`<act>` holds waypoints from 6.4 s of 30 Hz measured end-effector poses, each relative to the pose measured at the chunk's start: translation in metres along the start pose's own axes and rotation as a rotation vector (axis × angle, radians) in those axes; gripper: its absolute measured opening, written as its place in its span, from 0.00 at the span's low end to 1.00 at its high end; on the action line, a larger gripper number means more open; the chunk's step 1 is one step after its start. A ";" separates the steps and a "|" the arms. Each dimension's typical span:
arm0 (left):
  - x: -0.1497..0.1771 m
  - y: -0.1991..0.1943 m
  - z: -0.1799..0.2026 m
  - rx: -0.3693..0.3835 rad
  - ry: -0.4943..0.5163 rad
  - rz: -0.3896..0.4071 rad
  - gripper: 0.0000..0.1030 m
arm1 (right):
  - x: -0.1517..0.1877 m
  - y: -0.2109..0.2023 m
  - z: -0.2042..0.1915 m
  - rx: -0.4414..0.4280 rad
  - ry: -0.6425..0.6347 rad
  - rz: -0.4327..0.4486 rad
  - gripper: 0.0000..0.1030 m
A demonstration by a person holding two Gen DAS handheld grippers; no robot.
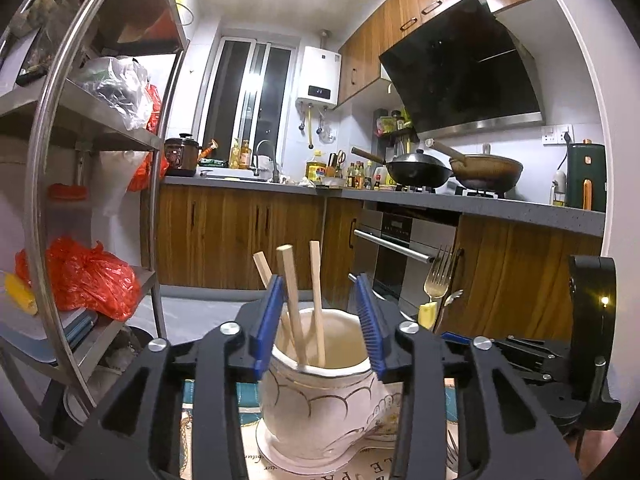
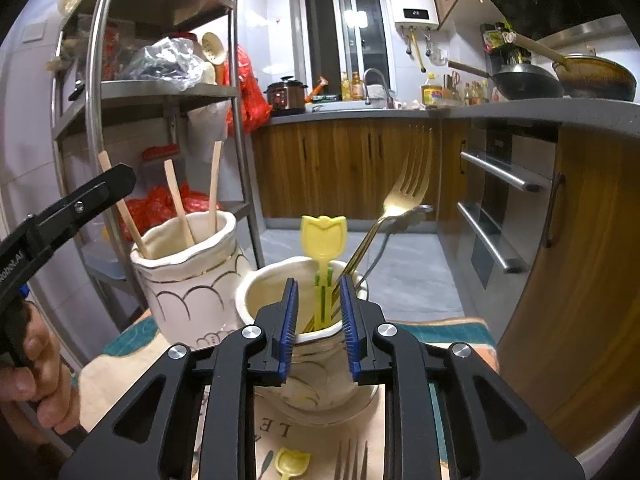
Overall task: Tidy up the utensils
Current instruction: 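Open both tools to release the chopstick and the yellow utensil, then move the right tool to the silver fork while the left tool moves to a chopstick, then grasp the silver fork with the right tool while the left tool grasps a chopstick, then lower chopstick into tall pot with left tool while right tool lowers fork into small pot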
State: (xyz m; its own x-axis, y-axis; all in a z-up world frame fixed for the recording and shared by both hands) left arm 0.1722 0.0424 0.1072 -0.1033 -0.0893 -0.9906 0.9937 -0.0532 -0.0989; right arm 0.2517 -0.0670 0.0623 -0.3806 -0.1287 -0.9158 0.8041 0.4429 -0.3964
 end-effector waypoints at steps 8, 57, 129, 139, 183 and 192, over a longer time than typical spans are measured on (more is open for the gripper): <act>-0.001 -0.018 0.004 -0.001 0.013 0.023 0.48 | 0.001 -0.022 0.002 -0.007 -0.019 0.031 0.29; 0.131 -0.021 0.033 0.123 0.088 -0.656 0.47 | 0.102 -0.045 0.021 -0.061 -0.027 -0.441 0.30; 0.071 -0.032 -0.008 0.292 0.170 -0.793 0.04 | 0.058 -0.038 0.046 -0.251 0.145 -0.597 0.06; 0.031 -0.045 0.001 0.345 -0.094 -0.513 0.04 | 0.024 -0.067 0.043 -0.358 0.246 -0.347 0.06; -0.021 0.035 -0.018 0.072 -0.164 0.050 0.04 | -0.048 -0.017 0.024 -0.129 0.101 0.084 0.06; 0.007 0.032 -0.012 0.028 -0.095 -0.067 0.04 | -0.027 -0.003 0.008 -0.093 0.029 -0.001 0.06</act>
State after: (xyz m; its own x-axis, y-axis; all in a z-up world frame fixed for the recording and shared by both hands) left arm 0.2038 0.0521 0.0959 -0.1744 -0.1782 -0.9684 0.9830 -0.0894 -0.1606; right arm 0.2632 -0.0725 0.0877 -0.3957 -0.1041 -0.9124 0.7584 0.5233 -0.3886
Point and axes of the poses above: each gripper's, at about its wrist camera, not at the fingertips, and y roughly the way its jaws point, z to its right, x to its underside, the point moved 2 cm from there along y, roughly the way its jaws point, and after that the axes turned 2 degrees about x, right-handed, at the moved point
